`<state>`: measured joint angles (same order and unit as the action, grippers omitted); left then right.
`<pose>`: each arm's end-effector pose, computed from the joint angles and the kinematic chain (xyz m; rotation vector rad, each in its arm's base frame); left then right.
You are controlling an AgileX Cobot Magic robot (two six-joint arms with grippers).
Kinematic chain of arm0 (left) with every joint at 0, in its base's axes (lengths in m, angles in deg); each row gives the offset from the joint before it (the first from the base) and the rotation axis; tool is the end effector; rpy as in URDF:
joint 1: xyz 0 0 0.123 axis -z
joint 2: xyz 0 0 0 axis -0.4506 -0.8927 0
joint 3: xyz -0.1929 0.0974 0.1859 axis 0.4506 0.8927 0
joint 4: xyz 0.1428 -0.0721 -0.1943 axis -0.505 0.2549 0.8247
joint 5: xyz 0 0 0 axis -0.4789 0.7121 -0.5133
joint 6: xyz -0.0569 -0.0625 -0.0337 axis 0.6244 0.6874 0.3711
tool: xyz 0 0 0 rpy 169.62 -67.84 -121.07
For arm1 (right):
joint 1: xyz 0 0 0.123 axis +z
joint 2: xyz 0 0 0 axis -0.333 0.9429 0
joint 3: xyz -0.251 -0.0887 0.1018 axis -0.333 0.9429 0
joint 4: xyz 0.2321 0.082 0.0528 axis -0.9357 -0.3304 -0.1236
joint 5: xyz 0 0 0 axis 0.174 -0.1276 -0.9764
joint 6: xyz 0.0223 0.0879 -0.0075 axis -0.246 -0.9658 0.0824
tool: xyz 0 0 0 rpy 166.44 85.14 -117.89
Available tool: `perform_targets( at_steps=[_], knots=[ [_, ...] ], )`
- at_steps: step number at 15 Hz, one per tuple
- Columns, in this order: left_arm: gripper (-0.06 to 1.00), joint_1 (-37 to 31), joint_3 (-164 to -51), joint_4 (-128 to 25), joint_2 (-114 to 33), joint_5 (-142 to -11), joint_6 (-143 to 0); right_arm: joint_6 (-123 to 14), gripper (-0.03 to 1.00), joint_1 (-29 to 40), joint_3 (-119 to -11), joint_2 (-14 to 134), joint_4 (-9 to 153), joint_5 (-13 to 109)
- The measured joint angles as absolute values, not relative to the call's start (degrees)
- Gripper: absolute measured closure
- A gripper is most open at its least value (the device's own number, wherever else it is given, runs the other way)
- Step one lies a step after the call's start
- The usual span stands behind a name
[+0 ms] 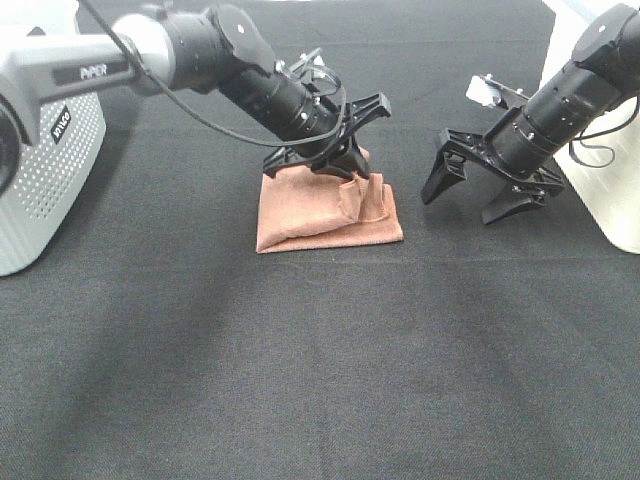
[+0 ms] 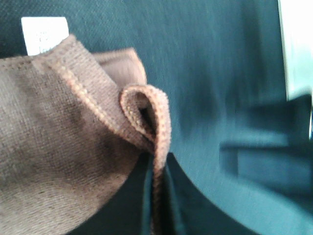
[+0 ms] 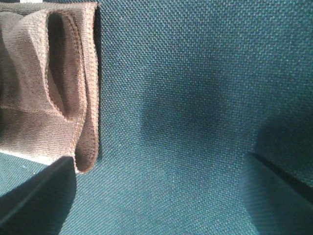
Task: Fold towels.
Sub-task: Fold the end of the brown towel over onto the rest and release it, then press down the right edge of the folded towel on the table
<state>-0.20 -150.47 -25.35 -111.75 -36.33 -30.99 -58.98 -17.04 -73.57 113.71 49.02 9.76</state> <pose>0.4714 -0.2813 0.1377 -0.0517 2.6749 -0.9987 0.4405 0.0529 0.1256 -0.0403 2.8695 0.5789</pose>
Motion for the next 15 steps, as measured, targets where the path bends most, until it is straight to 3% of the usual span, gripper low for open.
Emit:
perform_targets(
  at_steps=[3, 4, 7, 11, 15],
  knots=[
    [0.42, -0.1, -150.5, -20.5, -111.7, -36.8, -31.6, -59.0, 0.12, -17.0, -73.6, 113.7, 49.0, 9.8],
    [0.33, -0.1, -150.5, -18.4, -111.7, -37.0, -33.4, -59.0, 0.12, -17.0, -73.6, 113.7, 49.0, 9.8],
    [0.29, -0.7, -150.5, -16.1, -111.5, -37.0, -39.0, -58.6, 0.12, -17.0, -73.6, 113.4, 47.6, 9.4],
    [0.29, -5.0, -150.5, -16.4, -107.0, -37.1, -46.0, -49.2, 0.12, -16.6, -73.6, 111.1, 33.5, 6.7],
    [0.29, -11.6, -150.5, -16.8, -101.4, -35.7, -48.6, -40.6, 0.13, -9.9, -73.6, 111.0, 21.1, 9.6]
  ],
)
